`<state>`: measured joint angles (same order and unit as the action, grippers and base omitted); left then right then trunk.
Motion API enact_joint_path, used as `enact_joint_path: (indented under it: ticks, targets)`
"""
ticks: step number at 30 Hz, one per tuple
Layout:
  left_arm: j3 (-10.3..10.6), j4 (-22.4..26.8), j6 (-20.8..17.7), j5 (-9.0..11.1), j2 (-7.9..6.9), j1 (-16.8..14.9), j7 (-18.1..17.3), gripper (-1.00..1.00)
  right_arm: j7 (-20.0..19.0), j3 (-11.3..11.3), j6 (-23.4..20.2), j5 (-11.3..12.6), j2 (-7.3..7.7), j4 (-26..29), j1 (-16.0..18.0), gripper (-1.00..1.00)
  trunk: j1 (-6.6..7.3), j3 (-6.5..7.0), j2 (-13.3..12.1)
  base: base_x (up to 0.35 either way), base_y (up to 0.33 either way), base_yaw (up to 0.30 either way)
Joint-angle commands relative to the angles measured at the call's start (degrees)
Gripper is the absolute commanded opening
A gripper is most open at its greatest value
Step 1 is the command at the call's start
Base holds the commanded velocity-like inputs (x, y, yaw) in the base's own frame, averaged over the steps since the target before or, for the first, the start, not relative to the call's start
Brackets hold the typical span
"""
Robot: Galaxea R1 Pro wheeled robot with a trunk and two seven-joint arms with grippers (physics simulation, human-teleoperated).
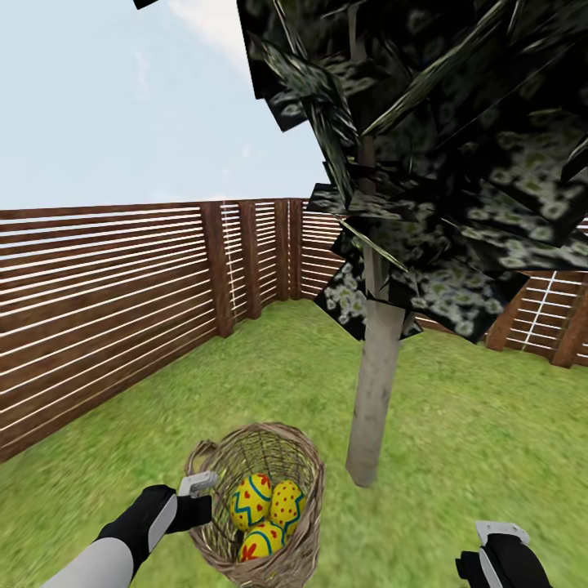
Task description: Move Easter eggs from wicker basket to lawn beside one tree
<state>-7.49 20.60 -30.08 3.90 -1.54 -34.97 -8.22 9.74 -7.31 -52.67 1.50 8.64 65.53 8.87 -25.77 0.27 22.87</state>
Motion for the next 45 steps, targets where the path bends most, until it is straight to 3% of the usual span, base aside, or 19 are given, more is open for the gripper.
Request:
enact_joint_path:
  ticks: [1,14,31,45]
  targets:
    - [-0.24,0.07,-0.62,0.90,0.04,-0.01,-0.04,-1.00,0.19,0.02,-0.22,0.17,0.04,0.04,0.01,1.00,-0.02,-0.02,0.05,-0.130,-0.170,0.000]
    - [-0.18,-0.04,-0.83,0.76,0.31,-0.01,-0.04,-1.00,0.33,0.02,-0.09,-0.30,-0.03,0.04,0.01,1.00,-0.02,-0.02,0.05,-0.031,-0.310,0.006]
    - [-0.16,-0.04,-0.77,0.75,0.30,-0.01,-0.04,-1.00,0.51,0.03,-0.06,-0.41,-0.03,0.04,0.01,1.00,-0.02,-0.02,0.05,-0.003,-0.323,0.278]
    - [-0.18,-0.04,-0.77,0.87,0.17,-0.01,-0.11,-1.00,0.39,0.01,-0.15,-0.18,0.01,0.04,0.01,1.00,-0.02,-0.02,0.05,-0.162,-0.280,0.009]
